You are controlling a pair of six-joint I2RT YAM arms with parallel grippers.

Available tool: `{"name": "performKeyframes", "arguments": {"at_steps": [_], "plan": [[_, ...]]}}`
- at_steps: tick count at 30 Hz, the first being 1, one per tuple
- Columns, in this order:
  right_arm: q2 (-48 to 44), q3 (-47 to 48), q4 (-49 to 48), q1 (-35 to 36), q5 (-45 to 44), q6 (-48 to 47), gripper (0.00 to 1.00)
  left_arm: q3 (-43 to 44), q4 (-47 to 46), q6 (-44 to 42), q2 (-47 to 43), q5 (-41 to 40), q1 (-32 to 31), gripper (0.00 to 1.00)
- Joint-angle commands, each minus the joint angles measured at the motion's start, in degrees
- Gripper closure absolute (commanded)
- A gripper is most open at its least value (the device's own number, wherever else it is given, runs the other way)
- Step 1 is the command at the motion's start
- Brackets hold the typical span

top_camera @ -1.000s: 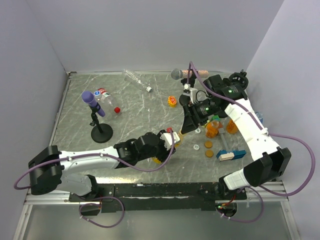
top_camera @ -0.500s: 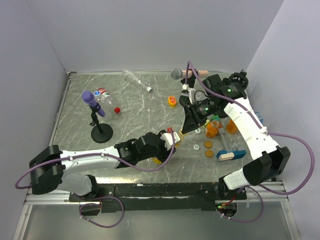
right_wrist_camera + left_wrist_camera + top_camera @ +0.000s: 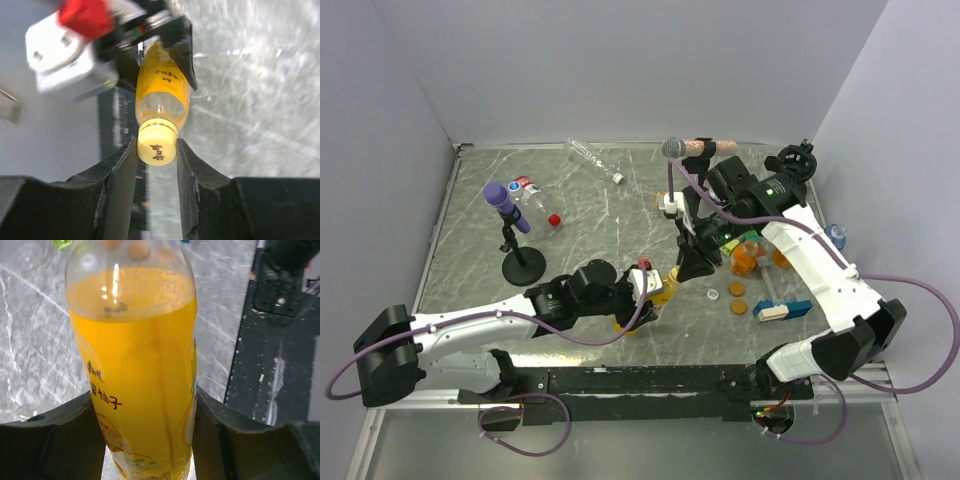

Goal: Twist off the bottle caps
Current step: Unscrew the bottle cap from the plastic bottle.

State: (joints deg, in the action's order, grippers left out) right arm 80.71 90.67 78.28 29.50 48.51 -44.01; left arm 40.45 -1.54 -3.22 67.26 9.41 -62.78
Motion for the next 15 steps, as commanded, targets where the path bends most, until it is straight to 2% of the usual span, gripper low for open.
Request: {"name": "performKeyframes", "arguments": {"at_steps": [1,6,15], "plan": [[-4.8,1.7,-0.3,1.1,1.4,-16.6,0.81,0.8,-5.1,-3.8,-4.8,9.9,1.4,0.95],[-6.9,1.2,-1.8,1.1,1.6,-22.8,0.81,-0.3,-3.8,-4.9,-7.1,13.5,3.0,0.95],[-7.8,0.4,-2.3,1.1,2.8,-23.1,0.80,-1.3,-2.6,-4.9,-7.3,16.6,3.9,0.95]]}}
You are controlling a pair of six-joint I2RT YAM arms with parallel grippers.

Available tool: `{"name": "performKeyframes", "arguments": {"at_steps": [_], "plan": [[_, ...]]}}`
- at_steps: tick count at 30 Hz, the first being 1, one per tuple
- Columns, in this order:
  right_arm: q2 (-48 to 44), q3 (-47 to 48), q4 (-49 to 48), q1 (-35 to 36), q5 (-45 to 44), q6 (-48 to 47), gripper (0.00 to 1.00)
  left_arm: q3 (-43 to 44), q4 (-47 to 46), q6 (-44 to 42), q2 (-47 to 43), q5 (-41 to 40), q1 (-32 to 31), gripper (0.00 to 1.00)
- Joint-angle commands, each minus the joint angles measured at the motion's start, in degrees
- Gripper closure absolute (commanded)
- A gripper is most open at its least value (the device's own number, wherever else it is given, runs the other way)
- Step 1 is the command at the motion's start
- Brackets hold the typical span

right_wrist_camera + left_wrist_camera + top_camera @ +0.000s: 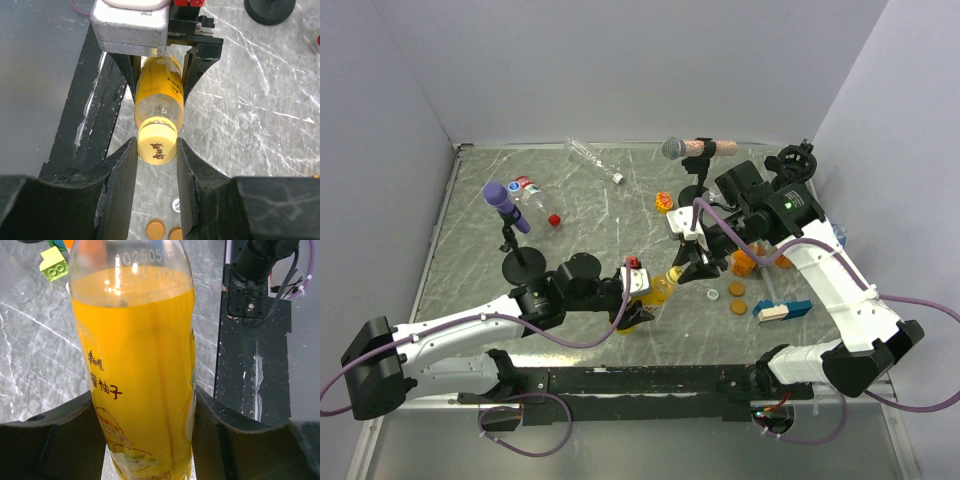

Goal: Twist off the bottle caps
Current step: Unscrew the bottle cap from the plastic bottle.

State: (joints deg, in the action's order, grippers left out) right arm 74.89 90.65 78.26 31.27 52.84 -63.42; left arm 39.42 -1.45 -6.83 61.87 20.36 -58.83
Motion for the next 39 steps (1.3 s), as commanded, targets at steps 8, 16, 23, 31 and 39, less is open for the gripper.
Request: {"name": "performKeyframes", "arguments": {"at_steps": [8,16,23,31,39], "plan": [[-0.2,-1.8,-6.4,0.6,-3.1,5.4,0.68,0.3,-5.9,1.5,0.5,3.1,0.0,0.95],[4.5,5.3,-2.1,-0.1,-3.8,21.3,0.32,1.9,-6.3,3.8,4.3,-2.3,0.0,0.95],[-0.5,4.4,-2.9,-9.9,2.5,32.5,0.12,1.9,-7.8,4.7,5.0,-4.8,-0.2,0.95],[-0.5,-7.0,-5.0,-14.7,-3.3,54.1,0.12,5.6,-8.4,5.4,8.4,-24.5,-6.6,0.96],[2.2,-6.5,-4.9,-14.8,-7.4,55.2,0.18,8.0,-9.8,6.0,12.3,-27.9,-8.7,0.96]]}}
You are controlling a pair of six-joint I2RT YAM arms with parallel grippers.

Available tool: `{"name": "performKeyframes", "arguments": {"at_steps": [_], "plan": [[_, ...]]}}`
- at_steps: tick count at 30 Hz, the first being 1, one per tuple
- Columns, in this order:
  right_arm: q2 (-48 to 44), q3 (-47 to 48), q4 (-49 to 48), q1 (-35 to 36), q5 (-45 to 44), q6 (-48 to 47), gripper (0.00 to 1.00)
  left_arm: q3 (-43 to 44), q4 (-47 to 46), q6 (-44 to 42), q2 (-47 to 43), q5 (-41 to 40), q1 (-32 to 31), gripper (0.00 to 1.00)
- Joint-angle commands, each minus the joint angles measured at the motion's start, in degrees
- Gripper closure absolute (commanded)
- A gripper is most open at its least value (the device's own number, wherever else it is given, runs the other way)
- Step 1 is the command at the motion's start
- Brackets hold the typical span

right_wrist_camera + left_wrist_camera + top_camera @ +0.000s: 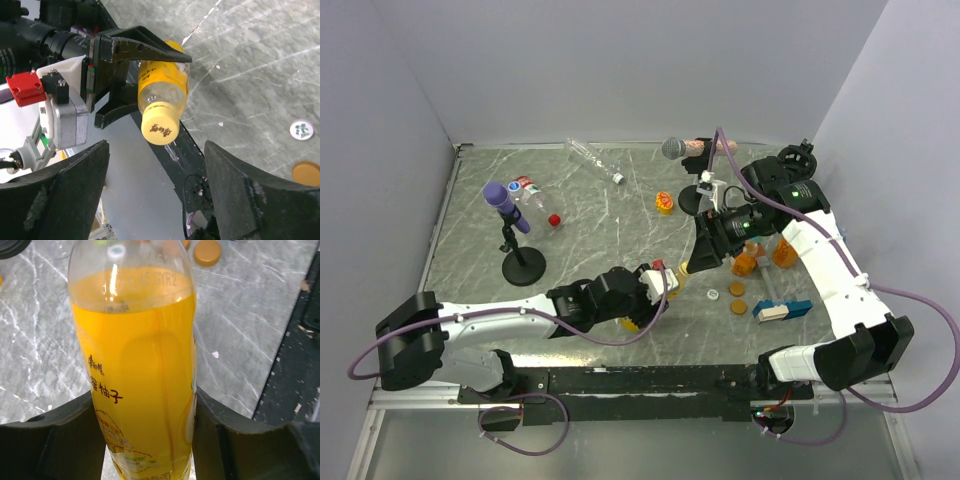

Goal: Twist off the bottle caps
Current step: Unscrew the bottle cap from the plastic bottle.

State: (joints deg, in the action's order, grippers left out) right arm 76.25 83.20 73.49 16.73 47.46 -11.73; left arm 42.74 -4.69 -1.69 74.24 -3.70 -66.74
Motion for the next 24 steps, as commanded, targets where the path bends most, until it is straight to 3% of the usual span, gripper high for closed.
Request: {"name": "performKeyframes", "arguments": {"at_steps": [1,24], "plan": [[1.4,1.3,0.0,-0.3,-2.0,3.6,0.20,4.9,-6.6,0.8,0.1,-3.9,-0.8,0.96],[5.6,4.1,0.9,-0.1,3.0,2.1,0.49,5.8,-6.3,0.5,0.6,-3.9,-1.0,0.96]]}}
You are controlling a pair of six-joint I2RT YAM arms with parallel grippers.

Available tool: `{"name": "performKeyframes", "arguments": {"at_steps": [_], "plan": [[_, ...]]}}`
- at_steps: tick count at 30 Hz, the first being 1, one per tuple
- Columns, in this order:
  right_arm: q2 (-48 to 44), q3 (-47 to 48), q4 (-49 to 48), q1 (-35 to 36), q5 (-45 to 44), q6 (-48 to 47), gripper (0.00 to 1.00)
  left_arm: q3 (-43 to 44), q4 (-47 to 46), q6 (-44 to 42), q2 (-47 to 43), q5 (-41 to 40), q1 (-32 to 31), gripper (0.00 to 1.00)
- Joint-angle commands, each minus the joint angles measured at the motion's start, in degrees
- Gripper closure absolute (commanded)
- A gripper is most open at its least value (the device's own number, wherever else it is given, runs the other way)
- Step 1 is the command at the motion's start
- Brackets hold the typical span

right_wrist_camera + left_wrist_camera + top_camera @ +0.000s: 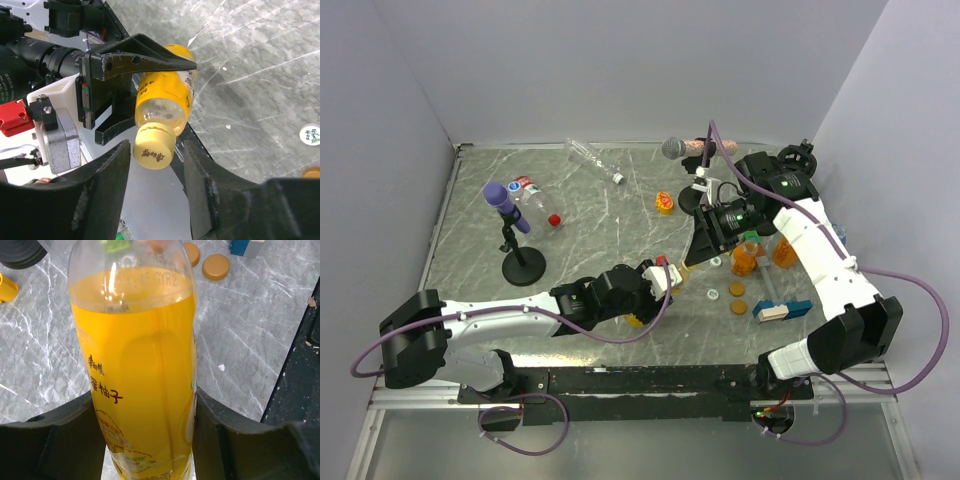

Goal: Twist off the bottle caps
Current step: Unscrew the bottle cap from the plastic bottle.

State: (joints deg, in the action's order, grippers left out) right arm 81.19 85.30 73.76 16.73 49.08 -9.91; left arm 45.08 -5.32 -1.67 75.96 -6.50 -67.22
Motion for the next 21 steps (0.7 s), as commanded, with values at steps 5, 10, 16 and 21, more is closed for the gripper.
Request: {"name": "performKeyframes", "arguments": {"at_steps": [5,10,16,21], "plan": [[0.8,2.7,2.1,0.3,1.6,-2.0,0.74,3.3,-5.5,0.5,-1.3,-0.9,-0.5,0.96],[1.3,5.1,5.2,1.3,3.8,-10.5,0.83,1.2,-6.8,0.1,-3.5,2.6,-0.4,0.96],[2.0,7.8,9.9,4.8,7.3,-26.1,0.86,-1.0,-5.8,-0.5,-8.1,14.3,2.5,0.96],[0.5,9.5,12.0,13.8,4.1,-38.5,0.85,-2.5,-4.3,-1.3,-11.3,27.3,6.5,0.95]]}}
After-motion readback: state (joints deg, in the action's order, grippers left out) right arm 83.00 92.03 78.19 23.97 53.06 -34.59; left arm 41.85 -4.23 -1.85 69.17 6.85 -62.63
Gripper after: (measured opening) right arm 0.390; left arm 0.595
